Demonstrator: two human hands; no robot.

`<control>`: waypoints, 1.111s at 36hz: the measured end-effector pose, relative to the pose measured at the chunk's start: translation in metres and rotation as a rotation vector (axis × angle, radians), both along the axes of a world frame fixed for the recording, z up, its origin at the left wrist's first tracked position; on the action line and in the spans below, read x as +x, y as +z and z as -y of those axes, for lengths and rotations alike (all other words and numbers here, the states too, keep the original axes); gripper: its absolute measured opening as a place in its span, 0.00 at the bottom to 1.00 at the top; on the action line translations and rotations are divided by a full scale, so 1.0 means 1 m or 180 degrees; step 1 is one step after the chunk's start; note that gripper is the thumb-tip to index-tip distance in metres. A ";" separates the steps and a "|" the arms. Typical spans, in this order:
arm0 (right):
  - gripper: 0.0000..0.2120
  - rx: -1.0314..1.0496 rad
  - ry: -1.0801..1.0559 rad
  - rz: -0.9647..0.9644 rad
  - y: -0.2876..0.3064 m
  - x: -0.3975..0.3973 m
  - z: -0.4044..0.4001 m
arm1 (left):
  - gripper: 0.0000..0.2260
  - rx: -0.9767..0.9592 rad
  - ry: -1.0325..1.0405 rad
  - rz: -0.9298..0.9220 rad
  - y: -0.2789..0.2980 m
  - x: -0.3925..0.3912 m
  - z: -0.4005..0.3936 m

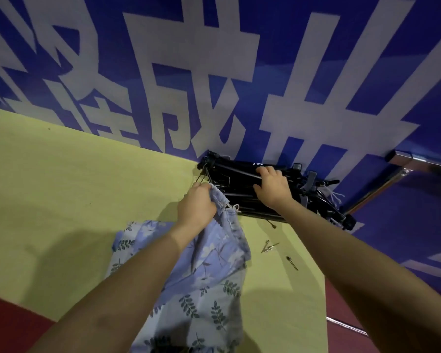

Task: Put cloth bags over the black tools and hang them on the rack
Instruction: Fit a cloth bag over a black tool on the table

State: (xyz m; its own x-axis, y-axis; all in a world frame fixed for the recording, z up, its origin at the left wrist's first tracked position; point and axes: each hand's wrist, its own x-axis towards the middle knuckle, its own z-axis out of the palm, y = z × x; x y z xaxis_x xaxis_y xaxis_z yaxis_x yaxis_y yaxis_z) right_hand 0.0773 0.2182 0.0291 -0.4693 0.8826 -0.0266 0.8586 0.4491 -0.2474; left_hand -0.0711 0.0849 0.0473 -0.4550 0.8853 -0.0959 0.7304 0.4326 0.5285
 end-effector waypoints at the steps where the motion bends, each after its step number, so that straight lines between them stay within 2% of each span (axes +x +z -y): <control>1: 0.26 -0.0033 0.0055 0.0140 -0.002 -0.002 -0.006 | 0.16 -0.0033 0.0013 -0.0027 -0.001 -0.002 -0.005; 7: 0.27 0.0092 0.0173 0.0710 -0.020 -0.020 -0.033 | 0.15 -0.0123 0.0001 -0.0146 -0.013 -0.010 -0.029; 15: 0.23 0.0321 0.0224 0.0977 -0.032 -0.038 -0.045 | 0.18 -0.0135 -0.0156 -0.0063 -0.026 -0.020 -0.035; 21: 0.19 0.0552 0.0368 0.0991 -0.023 -0.037 -0.043 | 0.24 -0.0242 -0.0364 0.0023 -0.029 -0.026 -0.030; 27: 0.14 0.0885 0.0563 0.0908 -0.003 -0.030 -0.035 | 0.25 -0.0301 -0.0511 0.0033 -0.026 -0.022 -0.023; 31: 0.19 0.0760 0.0511 0.0755 0.010 -0.019 -0.027 | 0.26 -0.0225 -0.0508 0.0073 -0.025 -0.018 -0.015; 36: 0.26 0.1009 0.0758 0.0744 0.022 -0.001 -0.019 | 0.27 -0.0141 -0.0454 0.0164 -0.020 -0.014 -0.007; 40: 0.27 0.1069 0.0784 0.0640 0.034 0.010 -0.008 | 0.27 -0.0038 -0.0381 0.0280 -0.014 -0.010 -0.002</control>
State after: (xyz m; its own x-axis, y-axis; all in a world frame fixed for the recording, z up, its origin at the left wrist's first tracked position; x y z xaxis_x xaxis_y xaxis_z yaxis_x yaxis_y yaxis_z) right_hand 0.0871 0.2262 0.0635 -0.6810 0.7207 0.1298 0.7322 0.6725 0.1074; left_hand -0.0807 0.0874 0.0329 -0.3356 0.9313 -0.1415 0.7283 0.3518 0.5881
